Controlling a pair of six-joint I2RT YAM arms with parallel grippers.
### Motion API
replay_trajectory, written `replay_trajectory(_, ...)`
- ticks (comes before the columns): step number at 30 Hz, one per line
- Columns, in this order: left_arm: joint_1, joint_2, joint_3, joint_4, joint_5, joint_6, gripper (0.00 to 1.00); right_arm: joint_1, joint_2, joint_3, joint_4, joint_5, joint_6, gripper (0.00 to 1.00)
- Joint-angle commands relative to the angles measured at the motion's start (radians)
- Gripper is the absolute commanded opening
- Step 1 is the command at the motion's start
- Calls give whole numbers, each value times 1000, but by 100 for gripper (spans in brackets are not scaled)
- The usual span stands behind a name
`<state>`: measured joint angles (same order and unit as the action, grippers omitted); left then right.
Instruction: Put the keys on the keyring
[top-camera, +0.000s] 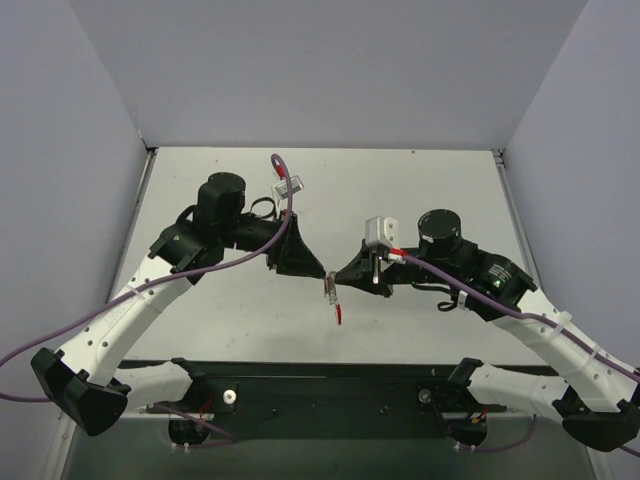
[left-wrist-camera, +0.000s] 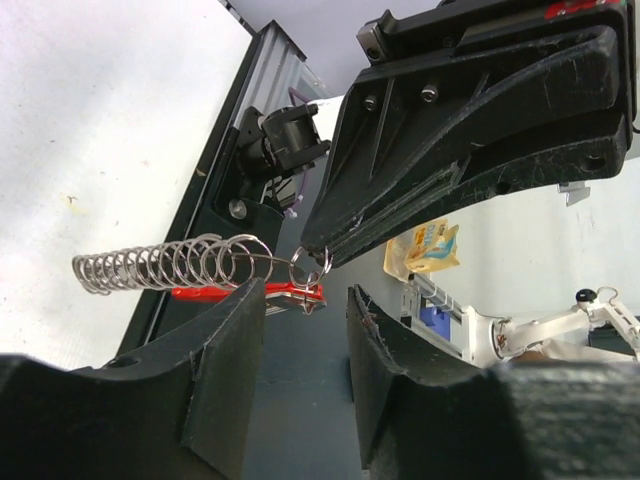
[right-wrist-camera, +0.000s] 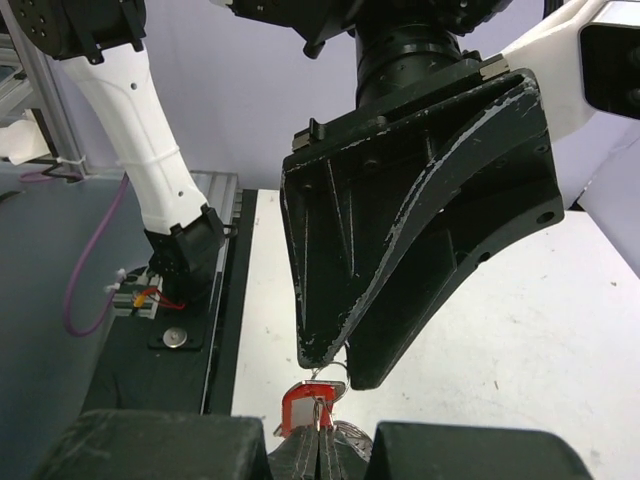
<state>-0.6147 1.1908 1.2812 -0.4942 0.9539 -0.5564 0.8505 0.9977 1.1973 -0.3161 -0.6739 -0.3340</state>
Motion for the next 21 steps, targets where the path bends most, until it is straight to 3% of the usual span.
replay_trajectory(1,-8,-22,23,48,9,7,47,-7,1,44,80,10,10,0)
replay_trajectory(4,-8,-22,26,59,11,4,44,-5,4,44,83,14,13,0)
replay_trajectory(9,-16,-16,27,66,14,7,29,-5,1,44,89,22,21,0)
replay_trajectory(13,-16,-10,26,66,11,9,0,-7,1,42,101,23,29,0)
replay_trajectory(21,-16,-10,26,55,5,21,0,-5,-42,-13,198,71,58,0)
